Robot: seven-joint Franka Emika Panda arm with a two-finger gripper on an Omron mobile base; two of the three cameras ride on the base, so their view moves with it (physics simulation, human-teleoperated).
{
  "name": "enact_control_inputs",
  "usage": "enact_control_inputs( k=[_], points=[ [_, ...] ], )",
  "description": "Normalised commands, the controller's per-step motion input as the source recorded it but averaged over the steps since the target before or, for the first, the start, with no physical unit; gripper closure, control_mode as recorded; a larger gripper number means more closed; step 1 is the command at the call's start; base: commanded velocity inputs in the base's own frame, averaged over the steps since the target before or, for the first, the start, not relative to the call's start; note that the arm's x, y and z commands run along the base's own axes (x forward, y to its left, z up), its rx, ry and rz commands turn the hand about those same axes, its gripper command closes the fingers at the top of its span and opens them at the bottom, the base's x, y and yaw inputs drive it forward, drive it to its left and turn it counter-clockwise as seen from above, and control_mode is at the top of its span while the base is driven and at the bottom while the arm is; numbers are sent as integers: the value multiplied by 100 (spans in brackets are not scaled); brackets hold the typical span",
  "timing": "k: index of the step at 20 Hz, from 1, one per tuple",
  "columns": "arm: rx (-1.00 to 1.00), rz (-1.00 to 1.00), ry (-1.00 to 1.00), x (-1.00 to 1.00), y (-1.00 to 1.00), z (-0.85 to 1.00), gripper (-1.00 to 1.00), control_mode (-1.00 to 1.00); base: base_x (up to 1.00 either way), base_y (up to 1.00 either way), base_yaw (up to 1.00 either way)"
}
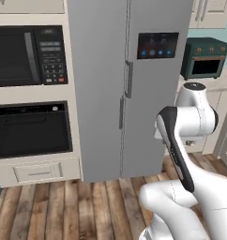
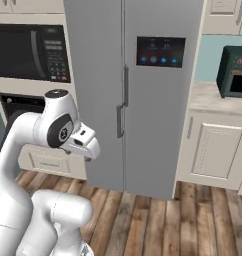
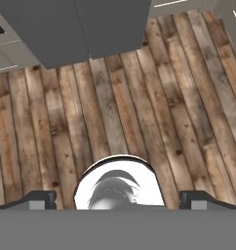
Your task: Place one of the steaks on the plate and the other in the bowl. Then place the bowl in the fridge.
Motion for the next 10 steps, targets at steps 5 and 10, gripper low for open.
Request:
enact_control_inputs(
  k=[5, 10],
  points=[
    [0, 0, 0, 0, 0, 0, -100, 100, 16, 0, 1],
    [3, 7, -27, 45, 0, 0, -100, -100, 0, 0, 0]
  ],
)
